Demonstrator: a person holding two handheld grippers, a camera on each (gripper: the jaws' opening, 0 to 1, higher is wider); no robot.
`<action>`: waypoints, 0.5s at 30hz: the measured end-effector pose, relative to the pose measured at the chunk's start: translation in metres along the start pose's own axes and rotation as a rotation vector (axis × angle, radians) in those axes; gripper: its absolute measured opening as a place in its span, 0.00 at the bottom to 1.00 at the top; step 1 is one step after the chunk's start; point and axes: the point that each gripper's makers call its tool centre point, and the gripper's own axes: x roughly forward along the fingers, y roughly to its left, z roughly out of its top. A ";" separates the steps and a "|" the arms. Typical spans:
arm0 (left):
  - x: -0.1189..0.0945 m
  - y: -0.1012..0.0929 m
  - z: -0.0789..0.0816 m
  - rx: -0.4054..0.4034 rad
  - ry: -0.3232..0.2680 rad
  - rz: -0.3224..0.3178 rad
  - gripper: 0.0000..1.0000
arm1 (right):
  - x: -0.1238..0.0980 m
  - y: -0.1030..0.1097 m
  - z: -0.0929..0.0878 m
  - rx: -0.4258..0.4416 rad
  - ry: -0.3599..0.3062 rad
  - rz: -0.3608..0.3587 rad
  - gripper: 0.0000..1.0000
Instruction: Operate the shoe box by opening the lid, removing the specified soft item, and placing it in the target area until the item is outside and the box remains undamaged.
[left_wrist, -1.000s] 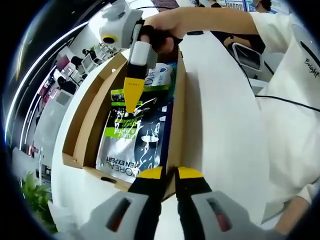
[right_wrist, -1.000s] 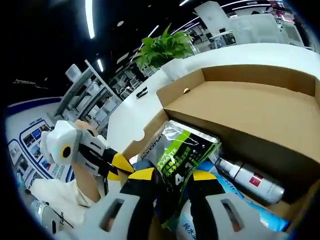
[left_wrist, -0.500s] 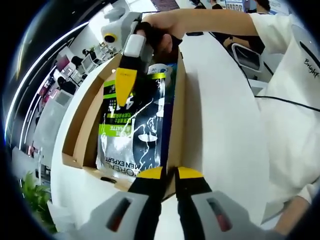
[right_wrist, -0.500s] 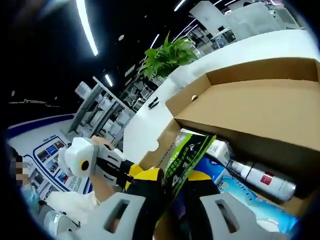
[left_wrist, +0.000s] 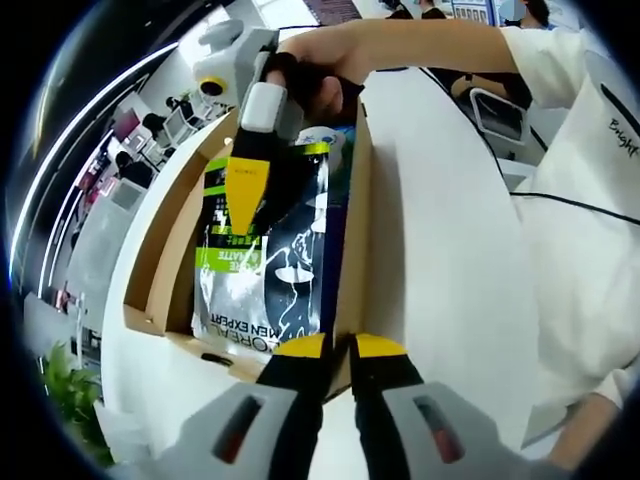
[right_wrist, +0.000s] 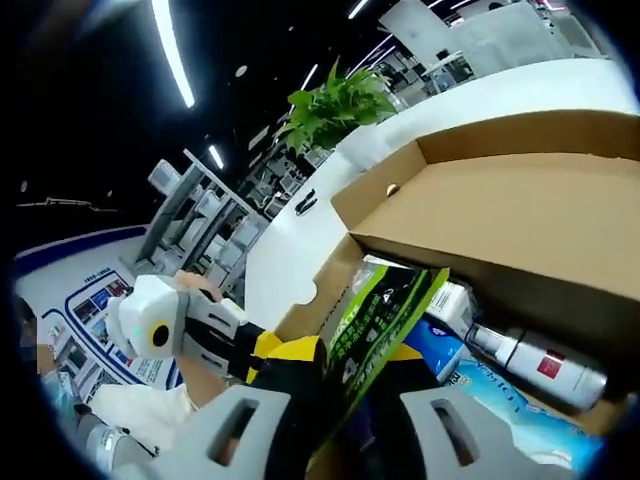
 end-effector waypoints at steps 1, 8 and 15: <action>0.000 0.000 0.000 -0.001 0.000 0.000 0.08 | 0.000 0.000 0.000 0.001 -0.002 0.000 0.15; 0.000 0.000 0.000 0.002 -0.003 0.001 0.08 | 0.003 -0.003 -0.004 -0.003 0.014 -0.029 0.09; -0.001 0.000 0.000 0.003 -0.005 0.003 0.08 | 0.003 -0.005 -0.005 0.072 0.009 -0.018 0.00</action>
